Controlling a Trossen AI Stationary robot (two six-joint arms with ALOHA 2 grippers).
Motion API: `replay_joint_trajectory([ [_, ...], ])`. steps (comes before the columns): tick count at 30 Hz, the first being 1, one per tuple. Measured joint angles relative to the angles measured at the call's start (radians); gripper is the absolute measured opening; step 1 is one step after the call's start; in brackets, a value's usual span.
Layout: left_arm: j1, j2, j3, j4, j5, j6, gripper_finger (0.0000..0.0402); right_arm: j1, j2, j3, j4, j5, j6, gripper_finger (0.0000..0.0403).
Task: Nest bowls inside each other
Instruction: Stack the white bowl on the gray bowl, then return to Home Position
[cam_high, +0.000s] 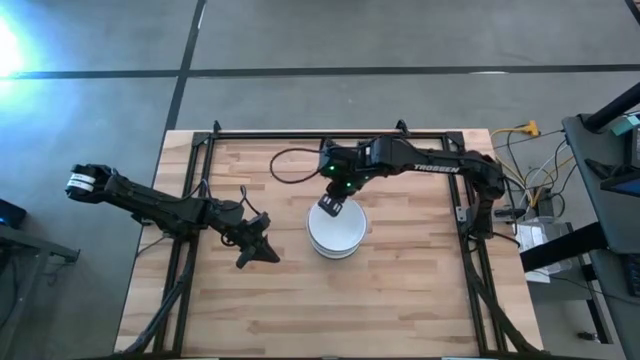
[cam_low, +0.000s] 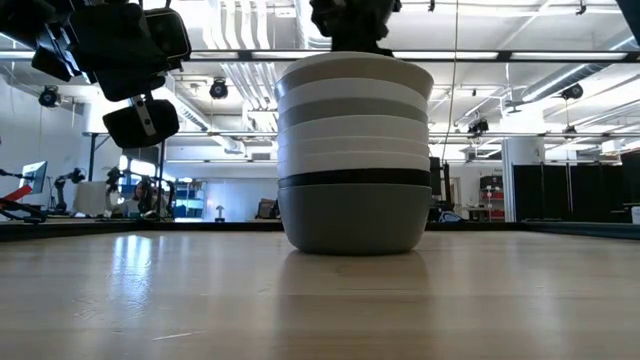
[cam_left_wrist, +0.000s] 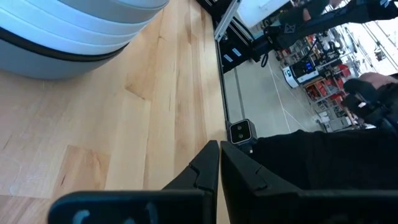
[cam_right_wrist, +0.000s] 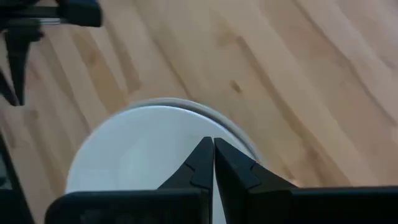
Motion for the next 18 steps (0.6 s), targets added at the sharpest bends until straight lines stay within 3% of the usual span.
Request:
replay_joint_trajectory([
  [18,0.0,0.0,0.0,0.0,0.0,-0.002,0.0,0.013,0.144,0.125,0.033,-0.053,-0.02,0.0009],
])
